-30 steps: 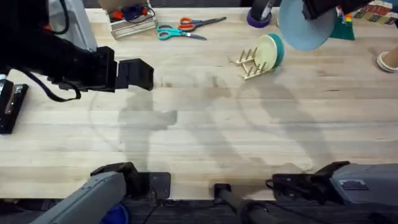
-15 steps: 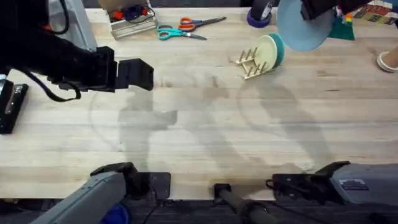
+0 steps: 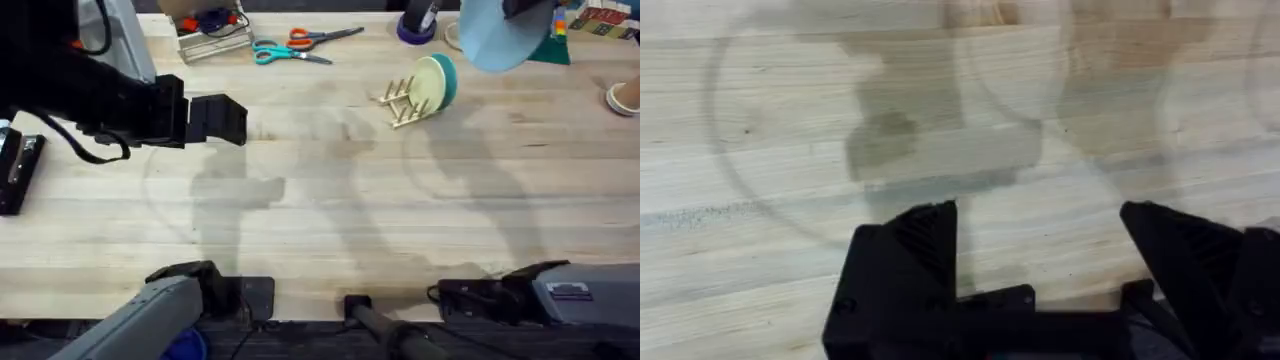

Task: Pick up the plates from the table one by one and place each into a slot on the dish rack.

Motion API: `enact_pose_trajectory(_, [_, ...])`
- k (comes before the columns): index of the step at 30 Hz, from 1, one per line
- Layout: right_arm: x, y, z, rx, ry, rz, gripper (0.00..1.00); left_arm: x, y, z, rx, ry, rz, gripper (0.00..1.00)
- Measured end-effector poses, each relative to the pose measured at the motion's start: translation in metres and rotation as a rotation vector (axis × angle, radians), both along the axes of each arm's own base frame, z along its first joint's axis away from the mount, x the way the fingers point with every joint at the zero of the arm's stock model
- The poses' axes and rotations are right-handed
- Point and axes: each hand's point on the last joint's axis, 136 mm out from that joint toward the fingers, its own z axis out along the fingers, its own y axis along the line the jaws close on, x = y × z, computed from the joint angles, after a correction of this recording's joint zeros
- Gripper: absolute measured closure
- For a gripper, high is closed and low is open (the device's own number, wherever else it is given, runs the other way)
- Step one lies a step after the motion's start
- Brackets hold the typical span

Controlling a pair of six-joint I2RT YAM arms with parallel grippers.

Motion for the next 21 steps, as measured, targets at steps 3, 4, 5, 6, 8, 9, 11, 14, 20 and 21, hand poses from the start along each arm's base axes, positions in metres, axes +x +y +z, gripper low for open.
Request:
enact_pose_trajectory(3, [0.003, 0.003, -0.002, 0.008, 0.005, 0.007, 0.968, 0.000, 0.000, 0.000, 0.000, 0.000, 0.000, 0.008])
enact_pose_trajectory(4, [0.004, 0.003, -0.004, 0.006, 0.011, 0.010, 0.968, 0.000, 0.000, 0.000, 0.000, 0.000, 0.000, 0.008])
enact_pose_trajectory(5, [0.005, 0.004, -0.006, 0.005, 0.017, 0.014, 0.968, 0.000, 0.000, 0.000, 0.000, 0.000, 0.000, 0.007])
enact_pose_trajectory(6, [0.007, 0.005, -0.008, 0.003, 0.023, 0.014, 0.968, 0.000, 0.000, 0.000, 0.000, 0.000, 0.000, 0.006])
enact_pose_trajectory(8, [0.010, 0.006, -0.012, -0.003, 0.037, 0.017, 0.968, 0.000, 0.000, 0.000, 0.000, 0.000, 0.000, 0.007])
enact_pose_trajectory(9, [0.012, 0.006, -0.014, -0.005, 0.043, 0.019, 0.968, 0.000, 0.000, 0.000, 0.000, 0.000, 0.000, 0.008])
enact_pose_trajectory(11, [0.032, 0.012, -0.026, -0.007, 0.044, 0.021, 0.968, 0.000, 0.000, 0.000, 0.000, 0.000, 0.000, 0.007])
enact_pose_trajectory(14, [0.036, 0.013, -0.031, -0.006, 0.042, 0.021, 0.968, 0.000, 0.000, 0.000, 0.000, 0.000, 0.000, 0.006])
enact_pose_trajectory(20, [0.043, 0.015, -0.050, -0.011, 0.061, 0.021, 0.968, 0.000, 0.000, 0.000, 0.000, 0.000, 0.000, 0.008])
enact_pose_trajectory(21, [0.045, 0.016, -0.053, -0.011, 0.059, 0.021, 0.968, 0.000, 0.000, 0.000, 0.000, 0.000, 0.000, 0.007])
